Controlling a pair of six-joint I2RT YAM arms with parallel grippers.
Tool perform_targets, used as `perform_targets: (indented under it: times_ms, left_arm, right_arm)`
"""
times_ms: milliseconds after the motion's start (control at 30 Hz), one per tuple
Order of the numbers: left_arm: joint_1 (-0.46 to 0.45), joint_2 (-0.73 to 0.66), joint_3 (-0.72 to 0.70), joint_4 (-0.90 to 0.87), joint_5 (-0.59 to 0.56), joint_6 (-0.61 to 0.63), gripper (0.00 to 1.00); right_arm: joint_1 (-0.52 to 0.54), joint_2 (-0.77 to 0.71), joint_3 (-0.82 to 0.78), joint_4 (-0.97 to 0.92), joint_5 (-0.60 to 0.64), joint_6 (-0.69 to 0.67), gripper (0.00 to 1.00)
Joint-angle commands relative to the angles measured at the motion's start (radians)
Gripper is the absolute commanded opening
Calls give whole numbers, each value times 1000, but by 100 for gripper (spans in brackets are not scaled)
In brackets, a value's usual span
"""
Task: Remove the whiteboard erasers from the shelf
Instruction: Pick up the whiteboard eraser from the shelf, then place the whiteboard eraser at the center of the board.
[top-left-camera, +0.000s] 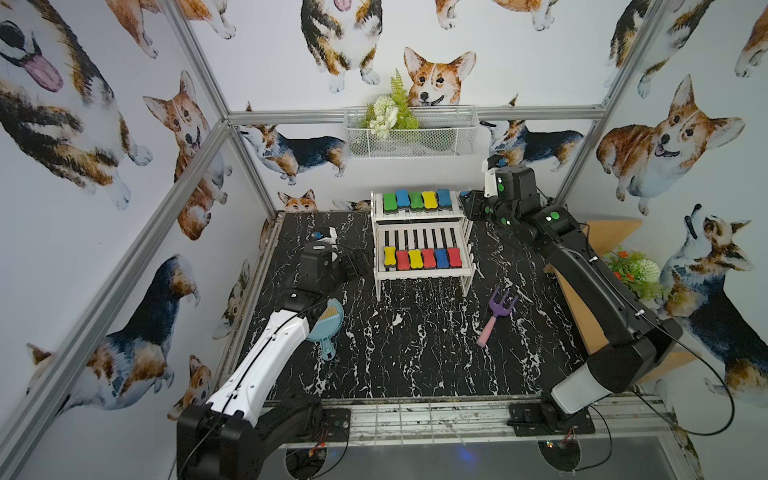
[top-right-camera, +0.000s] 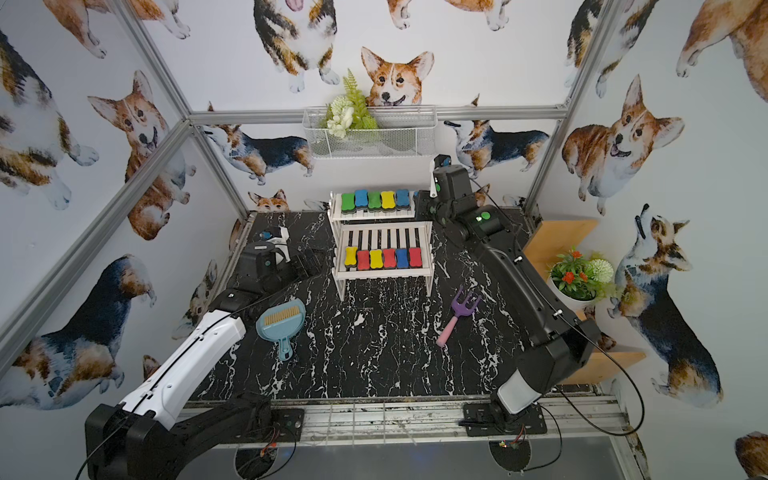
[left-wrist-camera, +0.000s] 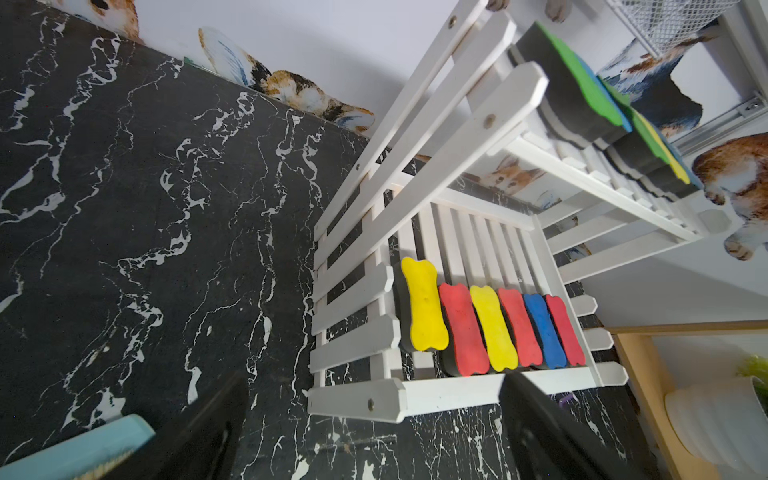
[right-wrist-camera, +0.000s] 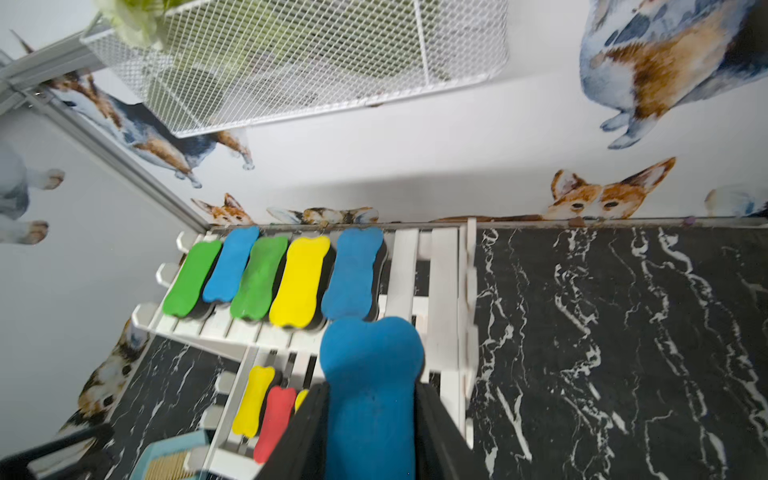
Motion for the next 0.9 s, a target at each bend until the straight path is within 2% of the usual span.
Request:
perform_targets:
  times_ms: [0, 233, 400, 500, 633, 733, 867]
  left_arm:
    - [-1, -16, -11, -5, 13, -6, 100]
    - [-1, -48, -47, -17, 17, -4, 100]
    - [-1, -61, -68, -29, 10, -1, 100]
    - [-1, -65, -76, -30, 10, -1, 100]
    - [-1, -66, -75, -36, 9, 3, 99]
    - [-1, -63, -73, -39, 8, 6, 100]
    - [-1, -61, -74, -42, 6, 8, 100]
  right_arm:
    - [25, -132, -188, 100, -26, 77, 37]
    - [120, -428, -595, 135, -14, 189, 35]
    - [204, -543, -854, 206, 1, 278, 35]
    - [232, -543, -1005, 322, 5, 314, 34]
    - [258, -490, -1142, 503, 100, 334, 33]
    - [258, -428, -1197, 619, 148, 341, 33]
    - [258, -310, -1192, 650, 212, 353, 33]
